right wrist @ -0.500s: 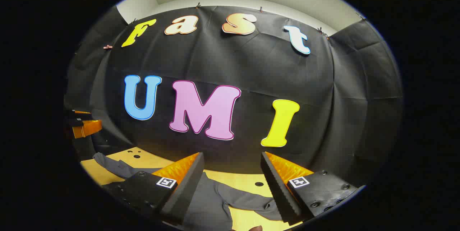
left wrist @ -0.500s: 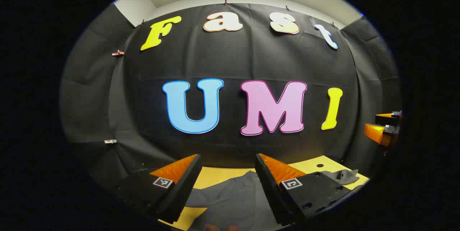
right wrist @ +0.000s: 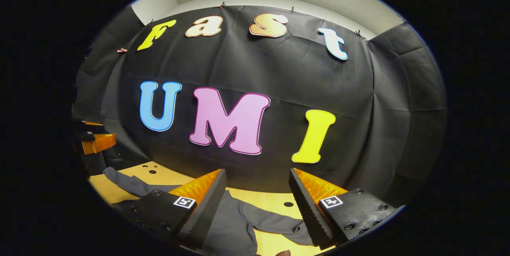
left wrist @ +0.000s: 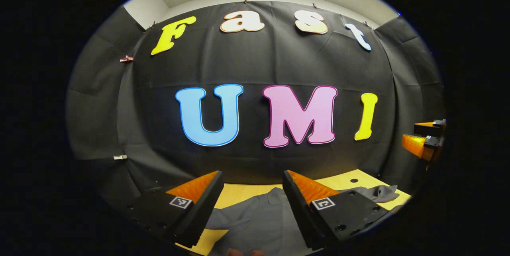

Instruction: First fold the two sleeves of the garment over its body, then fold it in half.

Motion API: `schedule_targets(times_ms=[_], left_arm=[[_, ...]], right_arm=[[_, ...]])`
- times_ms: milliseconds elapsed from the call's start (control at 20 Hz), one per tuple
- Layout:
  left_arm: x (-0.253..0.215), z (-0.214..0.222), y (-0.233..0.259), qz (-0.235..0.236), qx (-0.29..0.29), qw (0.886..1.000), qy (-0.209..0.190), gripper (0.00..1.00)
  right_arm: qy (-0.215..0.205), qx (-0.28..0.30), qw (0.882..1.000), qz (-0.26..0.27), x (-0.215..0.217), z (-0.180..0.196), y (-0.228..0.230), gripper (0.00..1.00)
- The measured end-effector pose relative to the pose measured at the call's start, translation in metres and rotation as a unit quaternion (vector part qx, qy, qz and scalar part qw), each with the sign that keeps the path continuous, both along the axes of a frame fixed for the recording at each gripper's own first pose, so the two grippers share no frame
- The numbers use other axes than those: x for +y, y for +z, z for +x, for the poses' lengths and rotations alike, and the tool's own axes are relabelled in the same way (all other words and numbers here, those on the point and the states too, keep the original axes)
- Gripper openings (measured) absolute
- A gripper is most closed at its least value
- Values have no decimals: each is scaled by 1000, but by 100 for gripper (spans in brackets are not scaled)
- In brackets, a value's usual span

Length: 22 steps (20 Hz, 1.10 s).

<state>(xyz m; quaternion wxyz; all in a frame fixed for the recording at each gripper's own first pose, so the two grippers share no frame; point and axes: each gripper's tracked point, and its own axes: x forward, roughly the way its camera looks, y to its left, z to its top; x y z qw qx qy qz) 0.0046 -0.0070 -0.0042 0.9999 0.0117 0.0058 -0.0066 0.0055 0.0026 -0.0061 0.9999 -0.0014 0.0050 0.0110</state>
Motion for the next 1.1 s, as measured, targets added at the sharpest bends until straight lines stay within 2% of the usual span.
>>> schedule_targets(times_ms=[400, 450, 500, 600, 800, 1100], left_arm=[[-5, 2, -2, 8, 0, 1000, -2, 94], [-6, 2, -4, 7, 0, 1000, -3, 93], [-7, 2, -4, 8, 2, 1000, -2, 93], [-9, 3, -9, 7, 6, 1000, 0, 93], [-13, 3, -14, 18, 17, 1000, 3, 93], [-30, 4, -24, 31, 36, 999, 0, 92]], right_arm=[[4, 3, 1000, 2, -1, 3, -5, 97], [4, 8, 1000, 7, -2, 5, -8, 92], [1, 15, 1000, 11, -5, 8, -13, 97], [-11, 34, 999, 21, -22, 15, -27, 97], [-52, 81, 995, 25, -78, 37, -78, 98], [-105, 151, 983, 22, -163, 63, -187, 98]])
